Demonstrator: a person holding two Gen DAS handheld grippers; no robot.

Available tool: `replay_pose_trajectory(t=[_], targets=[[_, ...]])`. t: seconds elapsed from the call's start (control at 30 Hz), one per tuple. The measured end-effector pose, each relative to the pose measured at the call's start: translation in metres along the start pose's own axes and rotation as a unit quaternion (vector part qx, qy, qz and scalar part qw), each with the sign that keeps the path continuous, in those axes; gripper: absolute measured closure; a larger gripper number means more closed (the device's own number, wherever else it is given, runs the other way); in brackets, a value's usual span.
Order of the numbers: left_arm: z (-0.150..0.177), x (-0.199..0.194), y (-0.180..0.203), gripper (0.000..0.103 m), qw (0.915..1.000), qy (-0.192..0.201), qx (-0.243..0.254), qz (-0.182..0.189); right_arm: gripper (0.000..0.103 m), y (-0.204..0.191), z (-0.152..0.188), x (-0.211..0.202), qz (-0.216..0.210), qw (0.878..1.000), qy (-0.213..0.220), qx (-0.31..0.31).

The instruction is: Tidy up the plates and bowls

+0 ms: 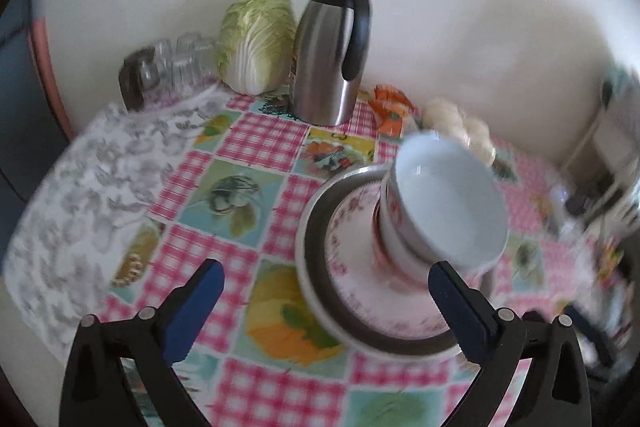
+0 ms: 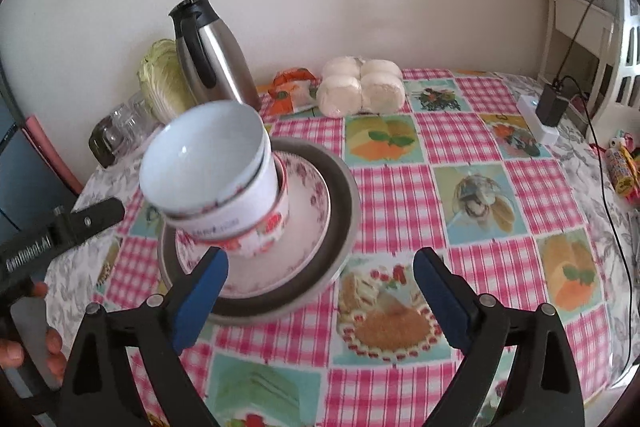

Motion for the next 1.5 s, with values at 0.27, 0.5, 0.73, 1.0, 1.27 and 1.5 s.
replay_pose_trajectory(t=[0.27,0.5,0.73,1.0,1.27,1.5], targets=[[0.041,-0.001,0.007,0.0,0.9953,0.0,0.092,-0.03,0.008,0.004,0.023,-0.007,0.013,1.0,-0.015,0.006],[0.043,-0.006,-0.001,0.0,0.9946,0.014,0.094,-0.041,0.008,0.003,0.039,-0.005,0.022,0.999,-0.038,-0.003],[0.047,0.0,-0.005,0.0,0.995,0.006,0.091,-0.04,0.008,0.003,0.042,0.001,0.028,0.998,-0.049,-0.011],[0.047,0.003,-0.013,0.0,0.9952,0.006,0.084,-0.049,0.008,0.003,0.042,0.004,0.034,0.998,-0.054,-0.016],[0.05,0.007,-0.019,0.0,0.9956,-0.001,0.078,-0.051,0.008,0.004,0.043,0.007,0.038,0.997,-0.06,-0.019],[0.051,0.008,-0.018,0.0,0.9955,-0.005,0.079,-0.051,0.008,0.005,0.045,0.009,0.041,0.997,-0.066,-0.022]])
Point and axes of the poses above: each gripper's, at about its wrist camera, not at the fingertips, and x roughly the way its jaws point, y to its right, z to its underside, the point moved 9 cm from there along x, roughly the way its jaws point, and after that the axes turned 5 degrees about -z, right-handed, at the moved point
